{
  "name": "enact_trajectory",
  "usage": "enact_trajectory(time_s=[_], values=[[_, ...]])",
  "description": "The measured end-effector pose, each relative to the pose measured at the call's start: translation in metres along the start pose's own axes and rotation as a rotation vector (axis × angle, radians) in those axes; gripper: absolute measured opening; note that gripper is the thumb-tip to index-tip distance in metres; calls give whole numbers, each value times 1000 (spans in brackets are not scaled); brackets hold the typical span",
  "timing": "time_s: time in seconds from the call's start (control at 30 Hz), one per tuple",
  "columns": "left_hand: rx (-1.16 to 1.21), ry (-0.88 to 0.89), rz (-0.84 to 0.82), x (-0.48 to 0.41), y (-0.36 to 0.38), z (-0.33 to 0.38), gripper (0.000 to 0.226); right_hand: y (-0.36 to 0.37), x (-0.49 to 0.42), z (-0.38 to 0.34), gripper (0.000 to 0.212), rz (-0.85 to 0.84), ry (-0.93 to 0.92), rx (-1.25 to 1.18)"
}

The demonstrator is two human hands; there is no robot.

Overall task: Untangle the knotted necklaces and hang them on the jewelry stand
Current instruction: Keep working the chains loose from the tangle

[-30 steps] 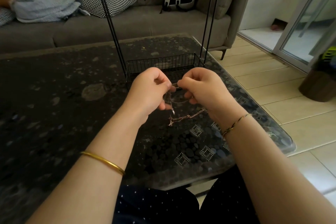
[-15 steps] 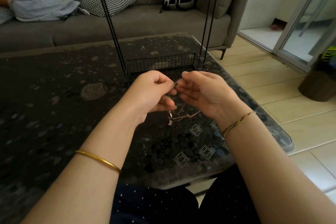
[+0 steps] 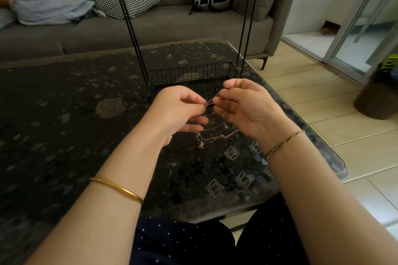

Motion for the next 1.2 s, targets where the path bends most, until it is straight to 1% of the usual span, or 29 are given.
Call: enact_trajectory(time_s=[0.17, 0.27, 0.37, 0.43, 0.63, 0.7, 0.83, 0.93, 1.07, 1.13, 1.2], values=[[-144, 111, 64, -3, -3, 6, 13, 1, 0, -1, 20, 9, -12, 7], [-158, 175, 108, -3, -6, 13, 14, 1, 0, 0, 21, 8, 25, -49], [-126, 137, 130, -5, -10, 11, 12, -2, 0, -2, 24, 8, 29, -105], [-101, 84, 125, -6, -11, 7, 11, -2, 0, -5, 24, 11, -3, -102], [-52, 19, 115, -9, -12, 1, 12, 0, 2, -8, 24, -15, -48, -110], [-17, -16, 120, -11, -13, -1, 14, 0, 2, -9, 22, -8, -70, -40], [-1, -43, 123, -11, -12, -3, 15, 1, 3, -12, 18, -9, -203, 256], [59, -96, 148, -12, -16, -6, 15, 4, 6, -14, 18, -18, -291, 453], [103, -181, 144, -11, -17, -13, 10, 3, 10, -23, 18, 19, -391, 488], [84, -200, 120, -9, -14, -15, 9, 3, 11, -27, 24, 39, -451, 530], [77, -221, 101, -9, -12, -16, 8, 4, 12, -32, 34, 66, -534, 625]])
Point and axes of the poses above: each hand's wrist, its own x-axis away from the middle knuckle, its own y-axis out of the palm, z = x × y, the point moved 9 cm from there along -x, towards the middle knuckle, and after that the axes turned 13 degrees about z, right-handed, at the moved point
